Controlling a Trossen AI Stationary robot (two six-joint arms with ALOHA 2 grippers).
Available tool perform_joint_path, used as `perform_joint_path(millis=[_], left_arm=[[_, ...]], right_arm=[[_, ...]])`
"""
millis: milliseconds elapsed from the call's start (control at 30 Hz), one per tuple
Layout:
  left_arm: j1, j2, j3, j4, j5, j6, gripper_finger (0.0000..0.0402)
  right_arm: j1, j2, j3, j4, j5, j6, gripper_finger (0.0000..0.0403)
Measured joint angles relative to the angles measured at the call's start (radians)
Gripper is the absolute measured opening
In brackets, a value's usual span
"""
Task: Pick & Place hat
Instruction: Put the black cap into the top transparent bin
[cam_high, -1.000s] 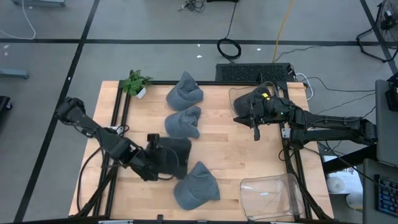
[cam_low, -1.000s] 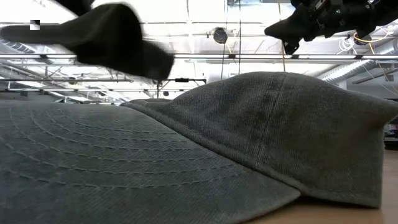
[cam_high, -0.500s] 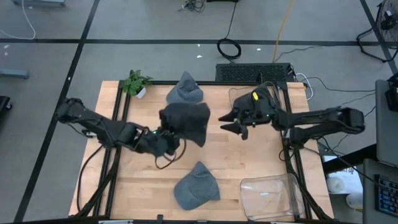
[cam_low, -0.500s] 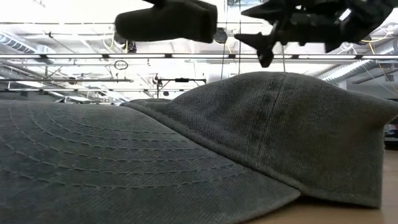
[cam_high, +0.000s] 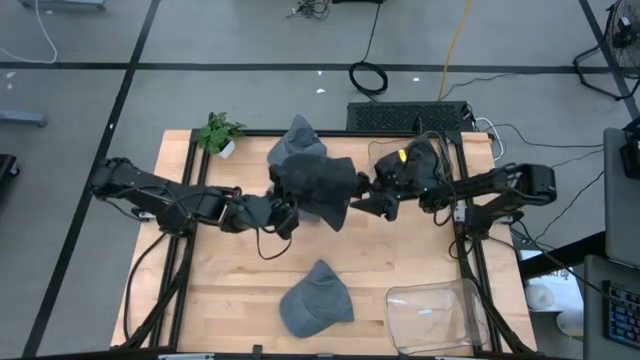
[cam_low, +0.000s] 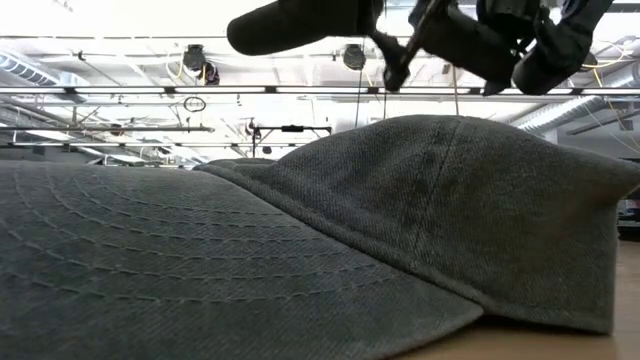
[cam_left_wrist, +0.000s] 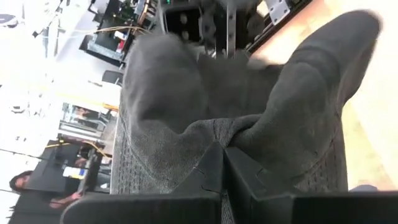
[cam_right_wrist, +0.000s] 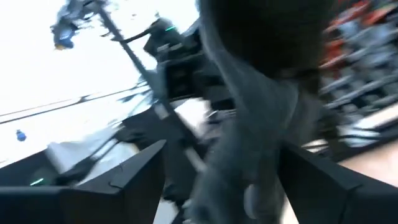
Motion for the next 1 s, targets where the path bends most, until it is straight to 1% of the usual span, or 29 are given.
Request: perform_joint_path(millis=[167,233,300,367,400,467,533,600,667,800,867,933,1000], left_arm=[[0.027,0.002,0.000,-0.009,0.025,-0.015,0.0002],[0.035,0.002,0.000,-0.015,0.030,-0.032,0.0004],[0.039,0.002,0.000,-0.016,0.030,-0.037,0.0003],[0.039,0.002,0.000,-0.017,0.035,-0.033,0.0003],[0.039,0.002,0.000,-0.017,0.043,-0.033,0.0003],[0.039,0.002,0.000,-0.017,0.044,-0.033,0.0004],[0.039,0.002,0.000,-0.017,0.044,-0.033,0.0003],[0.042,0.002,0.000,-0.016,0.044,-0.033,0.0003],[0.046,0.002,0.000,-0.015,0.045,-0.030,0.0004],[0.056,0.002,0.000,-0.014,0.046,-0.030,0.0003],[0.060,0.002,0.000,-0.014,0.047,-0.030,0.0004],[0.063,0.002,0.000,-0.015,0.048,-0.032,0.0003],[0.063,0.002,0.000,-0.015,0.048,-0.043,0.0003]], right_arm=[[0.053,0.004,0.068,-0.008,-0.109,-0.015,0.0275],[0.071,-0.009,0.083,-0.016,-0.121,-0.047,0.0275],[0.084,-0.025,0.097,-0.059,-0.108,-0.113,0.0274],[0.088,-0.048,0.100,-0.174,-0.062,-0.204,0.0274],[0.089,-0.055,0.100,-0.236,-0.022,-0.249,0.0274],[0.095,-0.062,0.101,-0.343,0.100,-0.320,0.0274],[0.097,-0.063,0.101,-0.390,0.202,-0.356,0.0274],[0.097,-0.064,0.101,-0.404,0.263,-0.361,0.0274],[0.097,-0.064,0.101,-0.411,0.297,-0.342,0.0274],[0.098,-0.064,0.101,-0.411,0.306,-0.320,0.0274],[0.098,-0.064,0.101,-0.410,0.329,-0.331,0.0271],[0.097,-0.064,0.101,-0.408,0.352,-0.335,0.0258],[0.097,-0.064,0.101,-0.402,0.349,-0.334,0.0228]])
